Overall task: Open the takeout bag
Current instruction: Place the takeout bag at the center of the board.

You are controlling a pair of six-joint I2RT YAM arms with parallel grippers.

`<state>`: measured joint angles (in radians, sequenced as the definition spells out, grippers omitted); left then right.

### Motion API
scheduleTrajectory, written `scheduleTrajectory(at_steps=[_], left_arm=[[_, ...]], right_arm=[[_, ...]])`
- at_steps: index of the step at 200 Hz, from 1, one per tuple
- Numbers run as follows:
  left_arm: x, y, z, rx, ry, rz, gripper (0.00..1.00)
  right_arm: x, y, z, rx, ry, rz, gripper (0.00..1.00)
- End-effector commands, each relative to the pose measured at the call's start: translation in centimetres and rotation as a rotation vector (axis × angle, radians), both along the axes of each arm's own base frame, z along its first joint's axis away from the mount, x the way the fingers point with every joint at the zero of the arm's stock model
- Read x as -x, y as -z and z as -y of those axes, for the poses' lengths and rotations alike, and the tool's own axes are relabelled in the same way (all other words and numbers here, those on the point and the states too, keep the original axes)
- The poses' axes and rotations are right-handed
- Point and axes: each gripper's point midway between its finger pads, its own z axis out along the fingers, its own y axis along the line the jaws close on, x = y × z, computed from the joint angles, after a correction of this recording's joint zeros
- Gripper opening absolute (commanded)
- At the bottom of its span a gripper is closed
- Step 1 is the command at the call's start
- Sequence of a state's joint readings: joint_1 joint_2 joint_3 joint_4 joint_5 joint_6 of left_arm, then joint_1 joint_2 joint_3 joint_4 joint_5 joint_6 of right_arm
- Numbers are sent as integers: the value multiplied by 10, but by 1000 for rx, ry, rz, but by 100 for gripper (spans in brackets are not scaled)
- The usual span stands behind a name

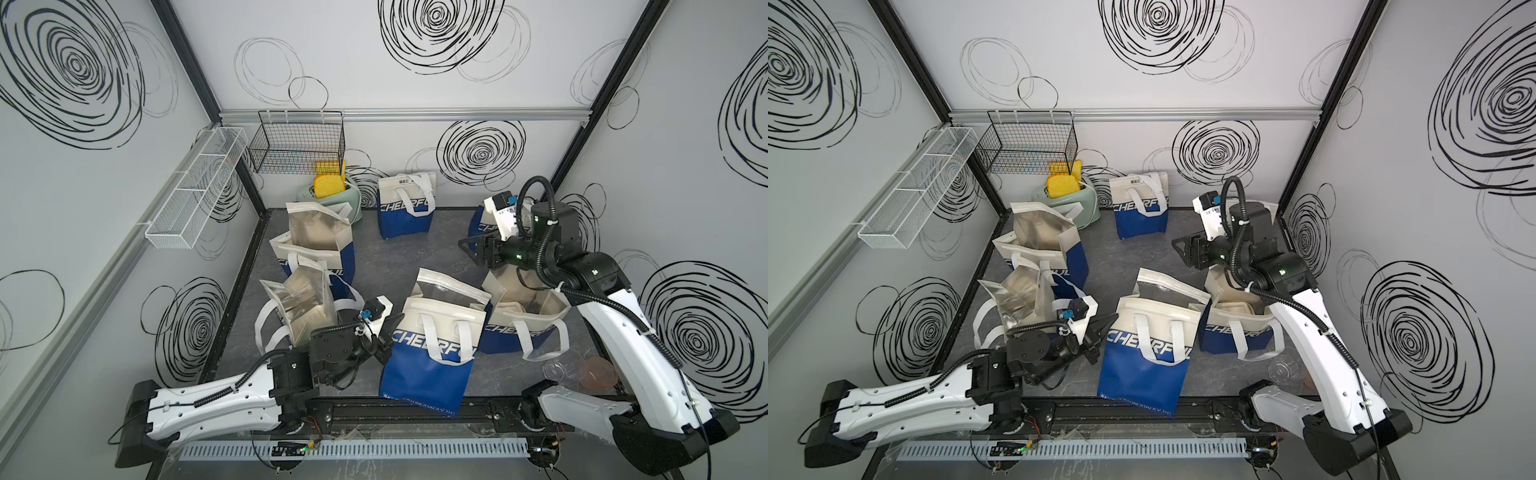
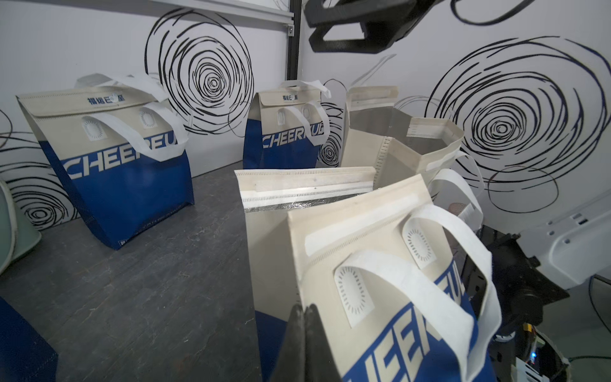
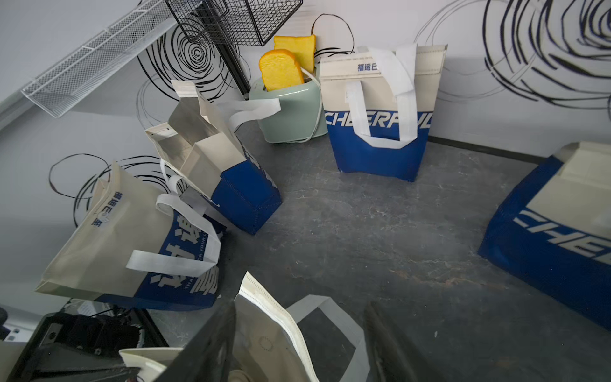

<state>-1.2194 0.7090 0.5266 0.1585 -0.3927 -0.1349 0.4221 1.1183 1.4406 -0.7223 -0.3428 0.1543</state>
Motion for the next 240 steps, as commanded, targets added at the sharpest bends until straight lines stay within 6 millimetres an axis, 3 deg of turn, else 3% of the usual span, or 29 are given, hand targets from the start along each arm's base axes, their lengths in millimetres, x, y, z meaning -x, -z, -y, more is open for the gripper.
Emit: scheduleTrajectory(at_steps=[1, 46, 78, 96, 141, 186, 240], left_arm=[[-1, -19, -12, 26, -48, 94, 0], [3, -25, -20, 8, -39, 128, 0], [5, -27, -24, 7, -34, 135, 0], [6, -27, -26, 5, -30, 140, 0], [7, -29, -32, -4, -33, 153, 0], [7, -27, -36, -7, -43, 156, 0], [8, -28, -36, 0, -38, 167, 0]], right_arm=[[23, -20, -2, 31, -118, 155, 70], [21, 1, -26, 35, -268, 130, 80], [4, 18, -39, 107, -292, 122, 82], [3, 26, -48, 130, -330, 119, 80], [20, 57, -69, 190, -463, 88, 73], [31, 77, -71, 220, -501, 50, 64], [29, 92, -66, 262, -485, 28, 59]])
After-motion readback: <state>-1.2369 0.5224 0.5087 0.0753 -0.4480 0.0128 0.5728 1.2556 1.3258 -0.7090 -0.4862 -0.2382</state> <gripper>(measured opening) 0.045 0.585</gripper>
